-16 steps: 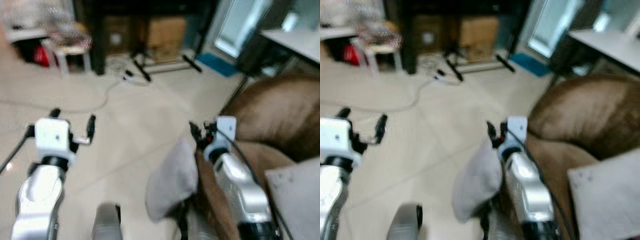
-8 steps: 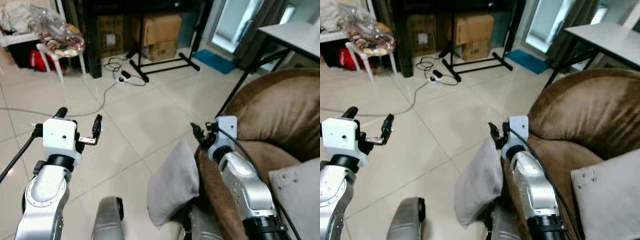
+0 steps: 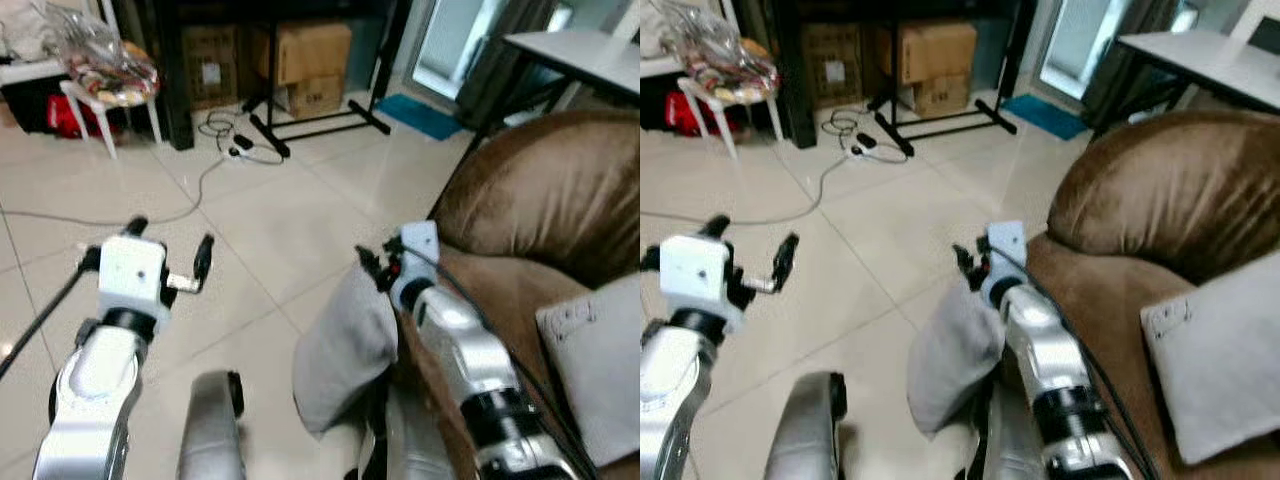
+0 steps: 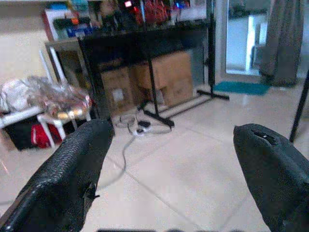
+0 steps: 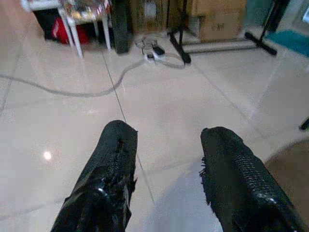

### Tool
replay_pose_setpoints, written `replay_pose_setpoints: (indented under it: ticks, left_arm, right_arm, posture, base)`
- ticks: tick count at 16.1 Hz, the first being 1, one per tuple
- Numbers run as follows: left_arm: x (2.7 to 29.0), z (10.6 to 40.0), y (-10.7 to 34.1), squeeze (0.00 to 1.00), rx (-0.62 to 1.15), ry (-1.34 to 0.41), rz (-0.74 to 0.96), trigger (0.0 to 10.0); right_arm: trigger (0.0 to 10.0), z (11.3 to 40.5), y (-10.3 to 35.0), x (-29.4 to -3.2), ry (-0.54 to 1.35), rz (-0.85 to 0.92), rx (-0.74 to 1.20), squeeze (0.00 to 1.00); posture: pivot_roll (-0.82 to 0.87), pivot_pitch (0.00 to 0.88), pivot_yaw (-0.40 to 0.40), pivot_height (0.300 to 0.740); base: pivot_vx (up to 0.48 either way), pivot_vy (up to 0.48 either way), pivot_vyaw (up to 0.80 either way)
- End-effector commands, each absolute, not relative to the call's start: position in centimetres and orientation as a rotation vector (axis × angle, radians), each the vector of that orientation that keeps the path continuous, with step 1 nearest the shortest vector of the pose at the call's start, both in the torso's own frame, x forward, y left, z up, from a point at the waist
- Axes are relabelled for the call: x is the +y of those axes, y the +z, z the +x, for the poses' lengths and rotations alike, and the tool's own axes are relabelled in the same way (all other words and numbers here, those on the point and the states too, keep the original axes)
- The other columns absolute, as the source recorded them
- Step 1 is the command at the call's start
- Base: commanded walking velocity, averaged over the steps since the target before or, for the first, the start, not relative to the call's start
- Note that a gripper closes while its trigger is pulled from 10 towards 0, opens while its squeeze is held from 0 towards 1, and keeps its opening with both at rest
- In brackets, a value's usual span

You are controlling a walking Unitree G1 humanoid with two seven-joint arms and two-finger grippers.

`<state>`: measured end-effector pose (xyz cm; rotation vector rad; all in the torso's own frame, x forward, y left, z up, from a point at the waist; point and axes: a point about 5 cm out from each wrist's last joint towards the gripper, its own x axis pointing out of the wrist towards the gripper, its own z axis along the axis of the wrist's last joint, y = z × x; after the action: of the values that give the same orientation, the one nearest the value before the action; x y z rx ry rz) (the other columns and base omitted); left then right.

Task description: Move the pillow to the sofa from floor

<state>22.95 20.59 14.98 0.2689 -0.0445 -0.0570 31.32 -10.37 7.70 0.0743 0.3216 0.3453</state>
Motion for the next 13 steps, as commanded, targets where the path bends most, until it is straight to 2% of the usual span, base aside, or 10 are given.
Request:
replay_pose_setpoints:
  ticks: [1, 5, 6, 7, 8, 10, 13]
  left_arm:
    - [20.2, 22.7, 15.0, 0.16, -0.026, -0.086, 0.275, 10.0]
    - [20.0, 21.3, 14.8, 0.17, 0.015, -0.150, 0.299, 10.0]
    - [20.2, 21.0, 14.9, 0.16, 0.022, -0.135, 0.286, 10.0]
    - [20.1, 20.5, 14.9, 0.17, 0.037, -0.146, 0.290, 10.0]
    - [20.0, 20.2, 15.0, 0.17, 0.046, -0.152, 0.286, 10.0]
    - [19.5, 19.6, 15.6, 0.17, 0.048, -0.172, 0.250, 10.0]
    - [19.0, 18.7, 16.2, 0.18, 0.084, -0.281, 0.258, 10.0]
  right_arm:
    - [10.0, 31.8, 7.3, -10.6, 0.318, 0.075, 0.342, 0.00]
    - [10.0, 32.4, 6.6, -9.6, 0.334, 0.030, 0.367, 0.00]
    - [10.0, 32.6, 6.3, -9.3, 0.320, 0.058, 0.374, 0.07]
    - [10.0, 32.8, 6.1, -9.3, 0.284, 0.098, 0.374, 1.00]
    - [10.0, 32.8, 5.8, -9.4, 0.255, 0.117, 0.382, 1.00]
    - [10.0, 32.5, 4.5, -10.3, 0.161, 0.026, 0.443, 1.00]
    - [10.0, 32.9, 4.3, -10.8, 0.089, -0.004, 0.418, 1.00]
  posture:
    - [0.14, 0.004, -0.130, 0.495]
    - [0.12, 0.103, -0.125, 0.475]
    - [0.11, 0.146, -0.128, 0.475]
    - [0.11, 0.168, -0.133, 0.475]
    - [0.11, 0.182, -0.138, 0.475]
    - [0.12, 0.222, -0.158, 0.475]
    - [0.14, 0.261, -0.161, 0.475]
  base:
    - [0.000, 0.000, 0.00]
    - [0.000, 0.000, 0.00]
    - [0.000, 0.000, 0.00]
    - [0.000, 0.000, 0.00]
    - [0.000, 0.000, 0.00]
    - [0.000, 0.000, 0.00]
    - [0.000, 0.000, 0.00]
